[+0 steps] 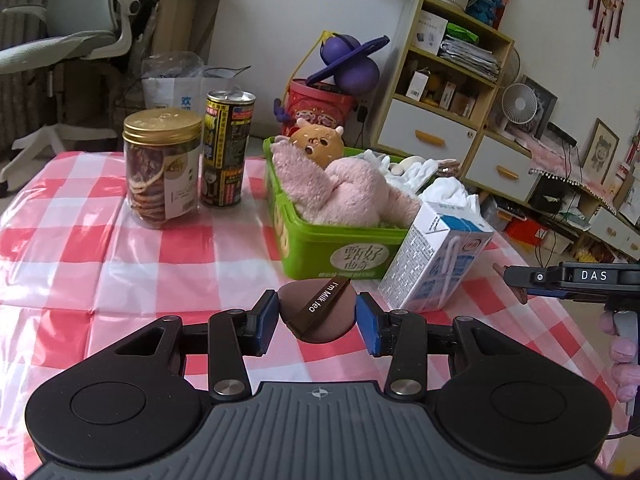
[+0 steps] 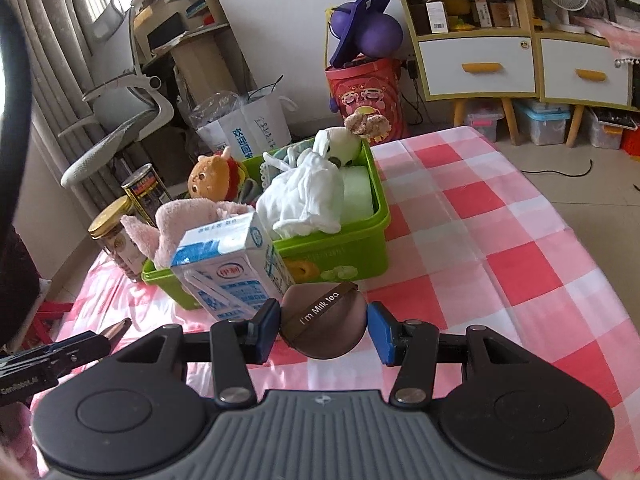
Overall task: Organize soft objects
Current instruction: 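Lift and carry both brown coasters over the green bin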
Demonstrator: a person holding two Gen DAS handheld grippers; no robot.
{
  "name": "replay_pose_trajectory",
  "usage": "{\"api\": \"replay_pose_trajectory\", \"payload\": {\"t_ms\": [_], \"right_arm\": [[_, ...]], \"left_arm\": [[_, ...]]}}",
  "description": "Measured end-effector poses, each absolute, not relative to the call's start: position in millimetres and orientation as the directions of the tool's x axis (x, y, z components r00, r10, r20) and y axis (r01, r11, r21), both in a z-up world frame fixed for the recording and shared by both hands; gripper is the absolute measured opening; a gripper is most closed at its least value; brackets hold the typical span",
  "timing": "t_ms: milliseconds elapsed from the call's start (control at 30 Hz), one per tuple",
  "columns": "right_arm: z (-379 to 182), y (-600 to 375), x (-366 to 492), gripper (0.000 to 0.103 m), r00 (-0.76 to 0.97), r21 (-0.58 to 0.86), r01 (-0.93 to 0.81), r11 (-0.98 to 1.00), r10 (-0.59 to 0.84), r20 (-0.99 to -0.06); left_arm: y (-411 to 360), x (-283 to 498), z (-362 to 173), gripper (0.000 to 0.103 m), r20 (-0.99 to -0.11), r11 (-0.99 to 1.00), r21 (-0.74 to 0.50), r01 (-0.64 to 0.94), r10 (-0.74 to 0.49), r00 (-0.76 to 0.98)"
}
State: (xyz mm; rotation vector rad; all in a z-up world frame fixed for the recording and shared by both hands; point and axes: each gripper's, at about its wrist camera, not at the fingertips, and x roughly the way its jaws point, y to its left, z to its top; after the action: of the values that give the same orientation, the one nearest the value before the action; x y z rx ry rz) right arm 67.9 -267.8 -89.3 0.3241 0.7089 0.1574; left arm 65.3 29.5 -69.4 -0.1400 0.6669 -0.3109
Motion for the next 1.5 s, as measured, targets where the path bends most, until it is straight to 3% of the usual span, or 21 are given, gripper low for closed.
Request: {"api": "replay_pose_trajectory", "payload": {"t_ms": [467, 800, 1500], "right_arm": [[-39.7, -274.9, 85.8, 0.022, 0.812, 0.428, -0.065, 0.901, 0.298, -0.502], [-29.0, -265.7, 124.4, 0.022, 0.803, 0.483, -0.100, 0.870, 0.357, -0.477], [-65.0, -264.3, 167.2, 0.024, 0.768, 0.636, -0.016, 0.772, 0.417, -0.487]], "left_arm": [[5.0, 89.2, -27.1, 0.043, -0.503, 0.929, -0.236, 0.285, -0.368, 0.782], [-19.7, 141.3, -6.5, 0.044, -0.478, 0.923, -0.213, 0.321, -0.385, 0.790], [-39.0, 209.3, -30.8, 0.045, -0.539, 0.926, -0.184, 0.330, -0.376, 0.753]]}}
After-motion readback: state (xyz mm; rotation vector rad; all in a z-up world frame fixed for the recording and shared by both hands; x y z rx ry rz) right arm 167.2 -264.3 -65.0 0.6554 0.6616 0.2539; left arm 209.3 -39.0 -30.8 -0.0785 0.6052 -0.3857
